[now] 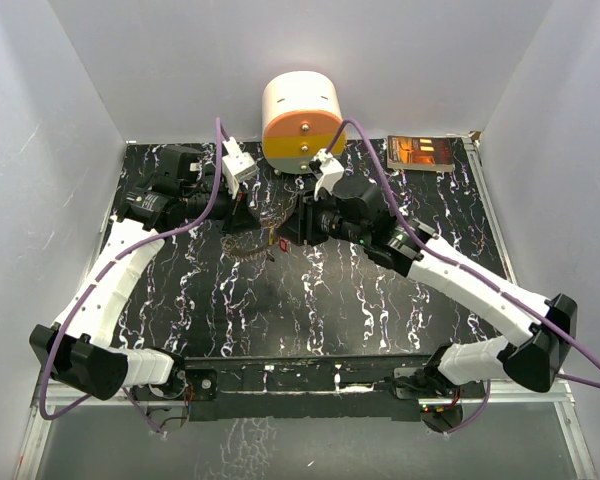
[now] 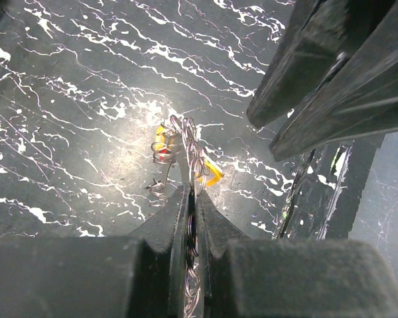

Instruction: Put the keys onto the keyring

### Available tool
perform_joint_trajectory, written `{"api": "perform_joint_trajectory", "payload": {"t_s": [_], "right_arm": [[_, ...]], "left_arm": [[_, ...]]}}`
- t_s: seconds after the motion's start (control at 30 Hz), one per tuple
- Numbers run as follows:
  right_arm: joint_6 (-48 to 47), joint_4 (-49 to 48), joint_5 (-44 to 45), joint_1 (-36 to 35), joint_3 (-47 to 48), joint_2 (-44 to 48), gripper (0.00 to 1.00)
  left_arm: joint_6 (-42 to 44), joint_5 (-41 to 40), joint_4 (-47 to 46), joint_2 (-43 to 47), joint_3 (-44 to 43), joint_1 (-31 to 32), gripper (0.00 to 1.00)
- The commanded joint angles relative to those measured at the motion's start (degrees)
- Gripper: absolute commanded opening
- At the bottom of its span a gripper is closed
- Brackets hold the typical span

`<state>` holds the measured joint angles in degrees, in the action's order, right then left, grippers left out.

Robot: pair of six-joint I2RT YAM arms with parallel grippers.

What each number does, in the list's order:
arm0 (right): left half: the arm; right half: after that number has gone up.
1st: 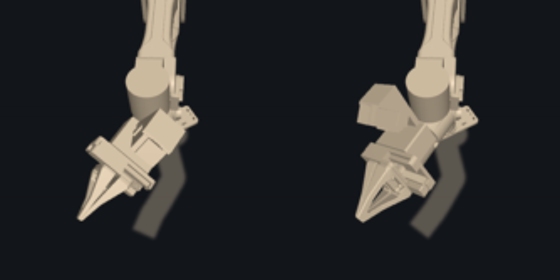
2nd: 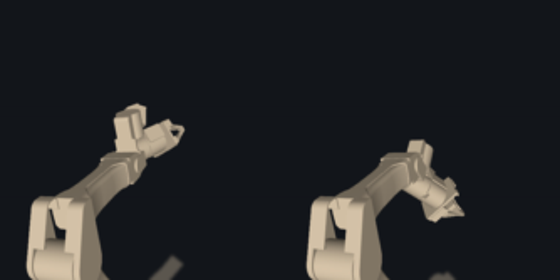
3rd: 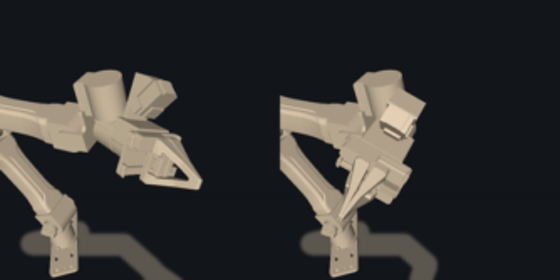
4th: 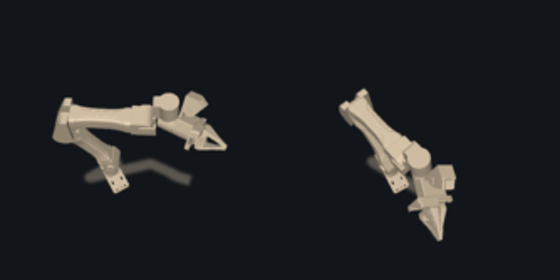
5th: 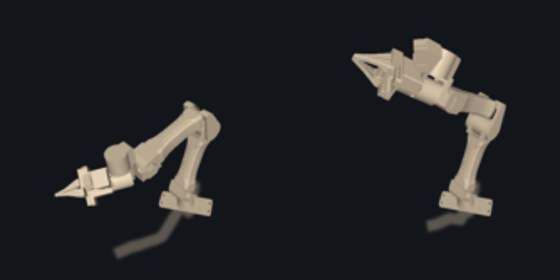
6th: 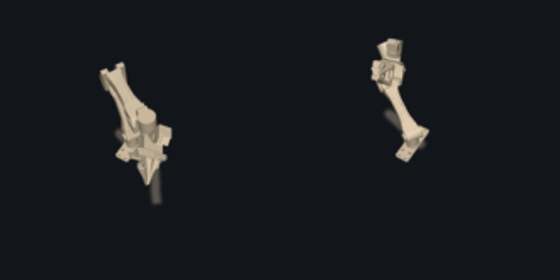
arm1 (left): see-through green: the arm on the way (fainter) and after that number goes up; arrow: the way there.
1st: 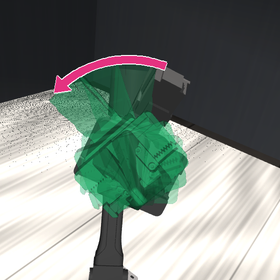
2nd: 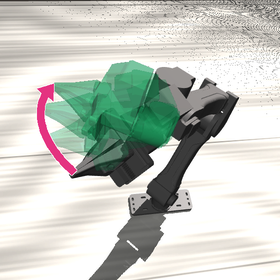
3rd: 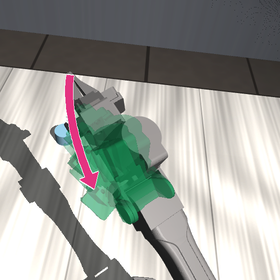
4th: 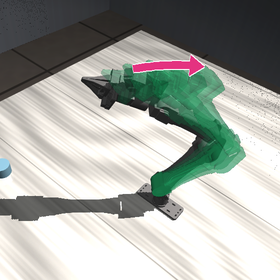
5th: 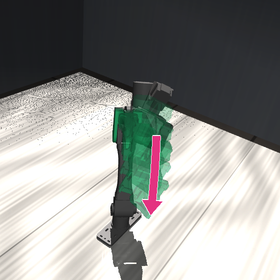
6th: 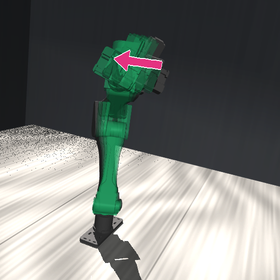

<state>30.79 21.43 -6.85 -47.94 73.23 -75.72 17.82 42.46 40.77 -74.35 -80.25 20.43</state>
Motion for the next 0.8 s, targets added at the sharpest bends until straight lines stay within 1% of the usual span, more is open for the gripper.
{"api": "perform_joint_trajectory", "payload": {"t_s": [0.0, 0.07, 0.17, 0.23, 0.3, 0.5, 0.77], "right_arm": [[-5.0, -2.9, 1.3, -0.1, 0.3, 3.1, 0.32], [-6.9, -4.7, 0.2, -0.1, -0.1, 3.1, 0.3], [-9.6, -7.0, -1.7, -0.1, -0.1, 2.3, 0.22], [-11.0, -8.3, -3.7, -0.1, 0.3, 1.4, 0.21], [-12.7, -9.7, -4.8, -0.1, 0.3, 0.9, 0.22], [-18.1, -11.1, -6.7, -0.1, 0.6, 0.5, 0.3], [-23.6, -11.2, -8.2, -0.1, 0.1, 0.2, 0.34]], "left_arm": [[0.2, 3.4, -0.6, 2.6, -2.7, -0.2, 0.0], [0.5, 4.6, -0.3, 2.7, -2.6, -0.2, 0.0], [1.0, 6.5, 0.2, 2.8, -2.4, -0.2, 0.0], [1.1, 7.7, 0.4, 2.7, -2.3, -0.2, 0.0], [1.2, 8.7, 0.6, 2.8, -2.3, -0.2, 0.0], [1.4, 10.5, 1.1, 2.8, -2.3, -0.2, 0.0], [1.1, 12.2, 1.5, 2.4, -2.5, -0.2, 0.0]]}}
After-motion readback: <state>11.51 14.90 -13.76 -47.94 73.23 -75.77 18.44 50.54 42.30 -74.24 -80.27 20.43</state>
